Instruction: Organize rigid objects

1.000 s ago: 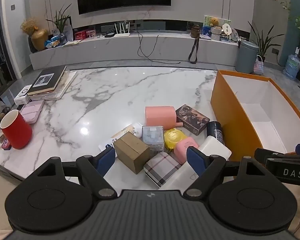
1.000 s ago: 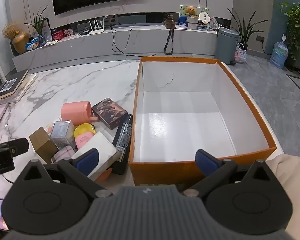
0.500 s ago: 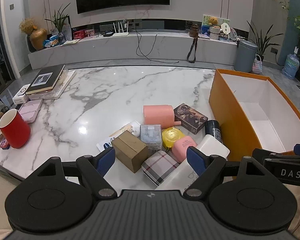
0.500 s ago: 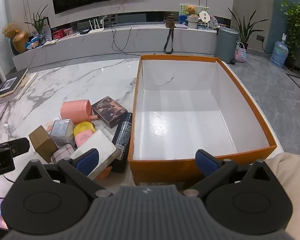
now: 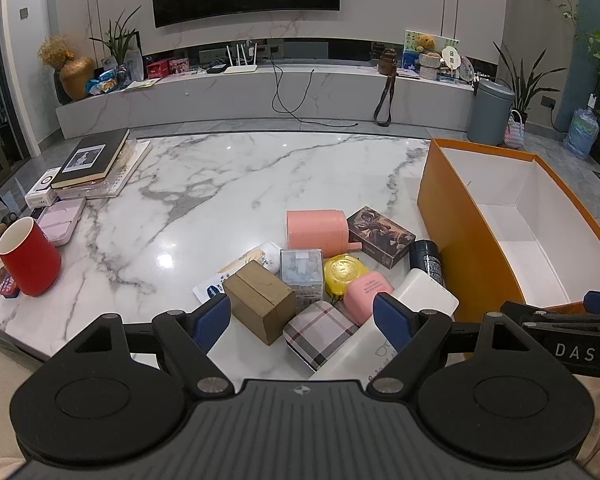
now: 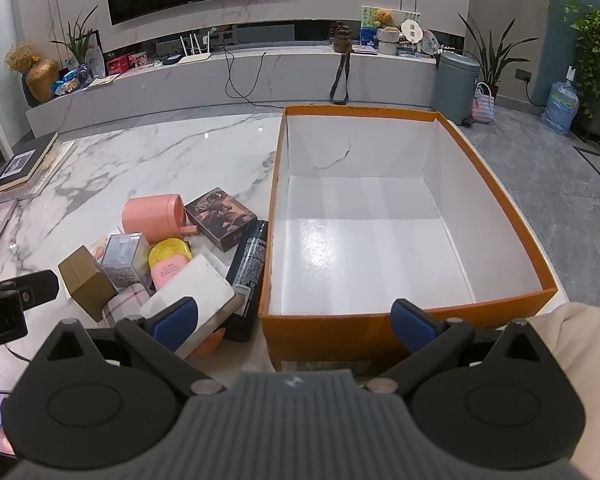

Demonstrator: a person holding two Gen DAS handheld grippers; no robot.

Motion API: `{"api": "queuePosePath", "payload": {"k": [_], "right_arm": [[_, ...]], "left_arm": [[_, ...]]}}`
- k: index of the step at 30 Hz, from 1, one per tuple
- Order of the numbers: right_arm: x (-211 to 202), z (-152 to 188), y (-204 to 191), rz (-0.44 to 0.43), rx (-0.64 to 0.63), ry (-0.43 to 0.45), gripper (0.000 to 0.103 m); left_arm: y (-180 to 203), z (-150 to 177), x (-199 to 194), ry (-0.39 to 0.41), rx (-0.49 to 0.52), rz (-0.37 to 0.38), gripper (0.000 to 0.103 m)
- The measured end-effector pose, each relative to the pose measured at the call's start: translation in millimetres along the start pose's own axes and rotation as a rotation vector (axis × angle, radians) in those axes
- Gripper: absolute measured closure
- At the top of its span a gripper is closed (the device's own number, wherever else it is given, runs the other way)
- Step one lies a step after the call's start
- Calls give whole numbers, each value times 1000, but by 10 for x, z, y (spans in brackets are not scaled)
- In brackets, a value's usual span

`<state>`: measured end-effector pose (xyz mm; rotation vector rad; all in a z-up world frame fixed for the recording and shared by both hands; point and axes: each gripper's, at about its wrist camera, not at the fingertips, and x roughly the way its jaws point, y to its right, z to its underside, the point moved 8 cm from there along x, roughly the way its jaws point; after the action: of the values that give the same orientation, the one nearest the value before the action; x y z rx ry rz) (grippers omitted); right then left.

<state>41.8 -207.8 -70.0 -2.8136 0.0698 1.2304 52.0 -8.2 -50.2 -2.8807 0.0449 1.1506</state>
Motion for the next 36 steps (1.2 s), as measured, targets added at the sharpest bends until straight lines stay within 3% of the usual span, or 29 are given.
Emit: {"api": "queuePosePath", "payload": {"k": [18, 23, 29, 31, 36], "right_arm": [[6, 13, -18, 3, -15, -1, 2], [8, 13, -21, -2, -11, 0, 2], [-2, -24, -113, -61, 11, 2, 3], [-4, -43, -177, -82, 4, 0, 14], [7, -97, -335, -155, 3, -29, 27]], "left_arm": [[0, 23, -8, -3, -8, 16, 8], [-32, 18, -12, -6, -1, 24, 12], [-155, -41, 12, -7, 0, 102, 26], [-154, -62, 18, -5, 26, 138, 32], [-37, -97, 71, -33, 142, 241, 45]]}}
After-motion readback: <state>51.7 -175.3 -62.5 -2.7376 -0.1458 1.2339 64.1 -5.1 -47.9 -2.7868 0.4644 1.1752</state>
